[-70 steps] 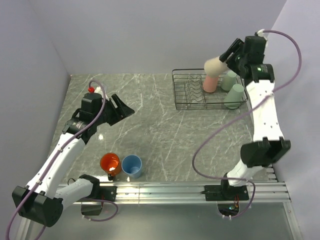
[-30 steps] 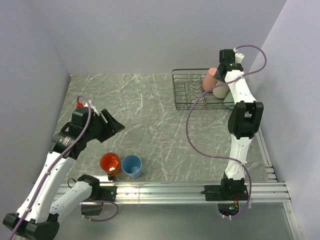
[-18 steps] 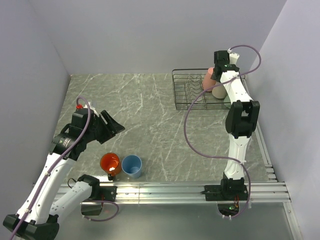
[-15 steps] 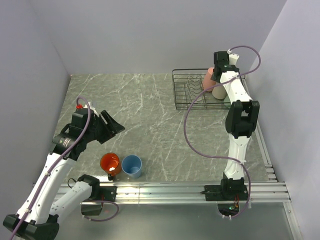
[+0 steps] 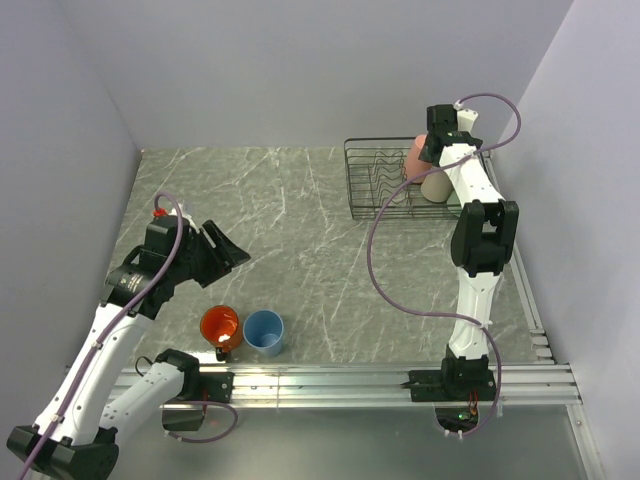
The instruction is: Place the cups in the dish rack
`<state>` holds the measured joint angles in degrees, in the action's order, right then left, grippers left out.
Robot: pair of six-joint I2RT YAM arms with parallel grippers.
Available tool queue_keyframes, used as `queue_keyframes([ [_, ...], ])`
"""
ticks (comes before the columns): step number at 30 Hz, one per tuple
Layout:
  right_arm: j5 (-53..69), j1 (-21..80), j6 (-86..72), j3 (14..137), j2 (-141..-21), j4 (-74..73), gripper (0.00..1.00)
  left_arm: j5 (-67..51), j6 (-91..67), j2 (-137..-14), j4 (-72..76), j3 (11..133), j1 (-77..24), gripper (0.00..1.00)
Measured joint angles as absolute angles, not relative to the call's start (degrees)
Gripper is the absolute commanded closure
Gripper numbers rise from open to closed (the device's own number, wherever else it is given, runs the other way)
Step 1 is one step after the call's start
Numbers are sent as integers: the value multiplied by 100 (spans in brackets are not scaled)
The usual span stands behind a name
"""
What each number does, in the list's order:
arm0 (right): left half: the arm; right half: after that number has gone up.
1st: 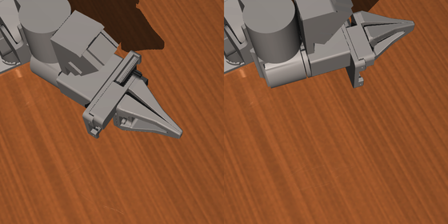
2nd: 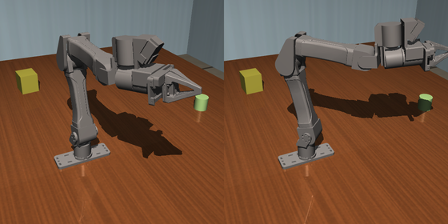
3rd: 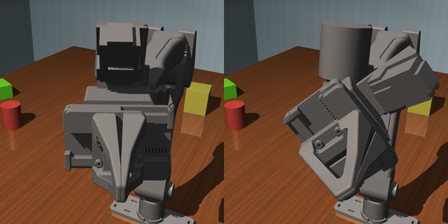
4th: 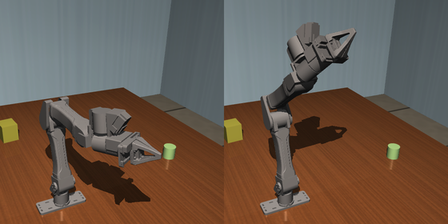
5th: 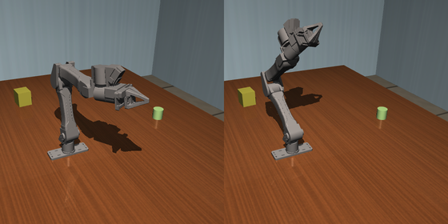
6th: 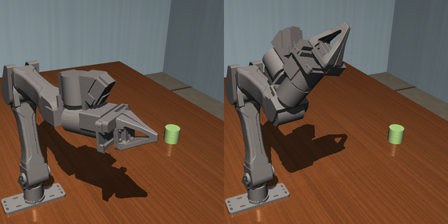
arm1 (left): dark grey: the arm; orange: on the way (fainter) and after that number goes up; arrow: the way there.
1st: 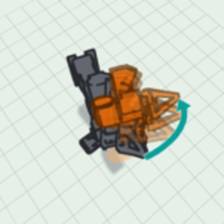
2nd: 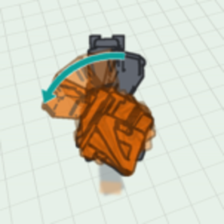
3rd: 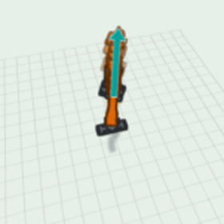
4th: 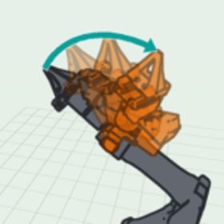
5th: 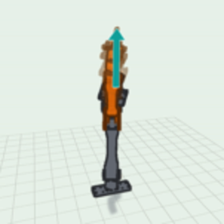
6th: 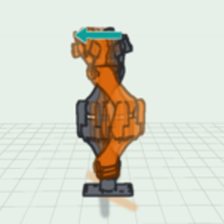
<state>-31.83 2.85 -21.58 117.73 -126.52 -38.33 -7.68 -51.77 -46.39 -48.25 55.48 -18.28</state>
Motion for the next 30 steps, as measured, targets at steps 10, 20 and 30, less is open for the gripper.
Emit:
queue_keyframes([
  [10,-3218,285,-2180,11817,-12514,-3913,1,-718,-5148,-4637,-4908,5548,-1828,37],
  [20,-3138,290,-2416,11194,-10558,-3905,1,-467,-4821,-4786,-5631,5507,-1828,38],
  [30,-2403,1557,-2808,10055,-8980,-3887,0,-395,-4705,-4866,-6001,4947,-1831,40],
])
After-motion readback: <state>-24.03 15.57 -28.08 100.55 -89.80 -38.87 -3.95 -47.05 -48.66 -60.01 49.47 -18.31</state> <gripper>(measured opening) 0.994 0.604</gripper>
